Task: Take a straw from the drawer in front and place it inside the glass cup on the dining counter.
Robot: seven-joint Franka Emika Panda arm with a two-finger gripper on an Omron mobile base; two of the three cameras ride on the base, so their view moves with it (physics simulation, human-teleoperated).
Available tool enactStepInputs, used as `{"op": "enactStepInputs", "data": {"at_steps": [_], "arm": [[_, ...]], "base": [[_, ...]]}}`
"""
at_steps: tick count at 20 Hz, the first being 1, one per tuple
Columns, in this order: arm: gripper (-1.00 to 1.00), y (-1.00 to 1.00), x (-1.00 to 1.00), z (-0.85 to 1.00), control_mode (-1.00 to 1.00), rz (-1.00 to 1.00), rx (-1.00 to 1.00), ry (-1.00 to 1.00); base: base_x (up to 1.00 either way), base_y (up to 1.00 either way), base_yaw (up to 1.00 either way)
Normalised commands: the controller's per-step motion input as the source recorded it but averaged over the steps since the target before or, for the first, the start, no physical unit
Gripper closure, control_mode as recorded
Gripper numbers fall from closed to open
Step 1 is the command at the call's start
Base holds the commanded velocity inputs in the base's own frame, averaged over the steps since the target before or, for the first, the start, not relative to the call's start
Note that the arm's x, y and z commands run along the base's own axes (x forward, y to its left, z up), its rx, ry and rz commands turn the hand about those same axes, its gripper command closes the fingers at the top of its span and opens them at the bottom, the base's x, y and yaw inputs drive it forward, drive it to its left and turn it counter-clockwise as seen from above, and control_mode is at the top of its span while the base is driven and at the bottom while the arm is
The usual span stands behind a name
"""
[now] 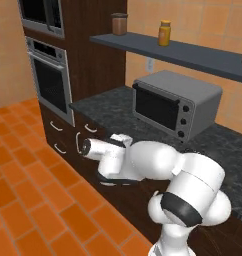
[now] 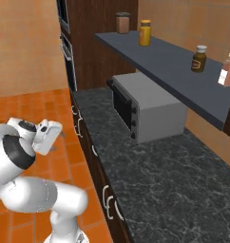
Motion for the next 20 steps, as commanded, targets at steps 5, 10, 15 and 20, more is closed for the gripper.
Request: {"op": "enactStepInputs", "data": {"at_steps": [5,10,15,20], "arm": [[-1.0,-0.15,0.51,-0.78,-1.0,-0.06,-0.31,0.0],[-1.0,-0.18,0.68,-0.63,-1.0,-0.09,-0.25,0.0],[-1.0,-0.08,0.67,-0.53,-1.0,-0.06,-0.22,0.0],[-1.0,0.0,0.57,-0.4,-1.0,-0.07,-0.19,-0.05]], "base": [[0.0,0.0,0.0],[0.0,0.0,0.0],[0.0,0.0,0.0],[0.0,0.0,0.0]]}}
